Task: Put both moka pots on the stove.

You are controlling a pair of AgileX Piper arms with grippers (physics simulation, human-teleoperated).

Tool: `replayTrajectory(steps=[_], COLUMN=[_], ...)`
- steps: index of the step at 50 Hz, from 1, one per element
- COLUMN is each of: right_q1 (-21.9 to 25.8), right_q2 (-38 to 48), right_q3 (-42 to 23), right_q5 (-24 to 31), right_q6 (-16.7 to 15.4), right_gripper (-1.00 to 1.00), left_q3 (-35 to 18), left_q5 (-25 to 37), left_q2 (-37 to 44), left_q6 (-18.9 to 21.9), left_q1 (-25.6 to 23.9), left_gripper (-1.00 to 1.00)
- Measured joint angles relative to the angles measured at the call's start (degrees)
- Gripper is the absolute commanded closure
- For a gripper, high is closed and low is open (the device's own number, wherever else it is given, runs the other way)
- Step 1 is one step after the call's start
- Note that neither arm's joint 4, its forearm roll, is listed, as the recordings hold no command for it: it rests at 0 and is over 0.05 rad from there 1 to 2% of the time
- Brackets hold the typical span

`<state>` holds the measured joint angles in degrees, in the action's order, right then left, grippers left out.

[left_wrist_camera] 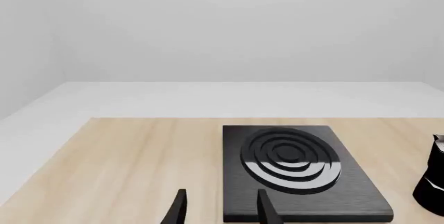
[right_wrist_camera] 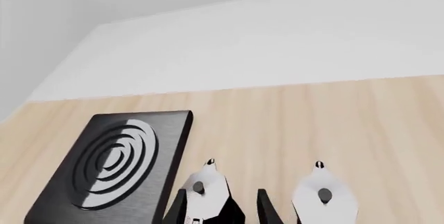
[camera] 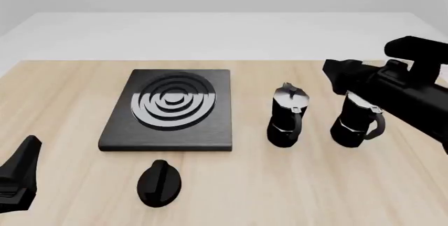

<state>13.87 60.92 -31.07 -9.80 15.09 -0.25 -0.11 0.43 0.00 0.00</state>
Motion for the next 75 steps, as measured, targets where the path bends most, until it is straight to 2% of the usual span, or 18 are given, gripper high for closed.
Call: replayTrajectory(steps=[32,75], right_q1=[8.1,9.3], right_q2=[11.3,16.9], right_q3=[-0.8,1.5], right_q5=[-4.0,-6.0], right_q6=[4.4,8.5], right_gripper=[-1.0,-1.0], left_q3=[0.0,0.0], left_q5=[0.0,0.0], left_q2=[0.0,0.0], left_q6=[0.0,0.0], left_q1=[0.0,0.0], left_gripper=[-1.0,-1.0])
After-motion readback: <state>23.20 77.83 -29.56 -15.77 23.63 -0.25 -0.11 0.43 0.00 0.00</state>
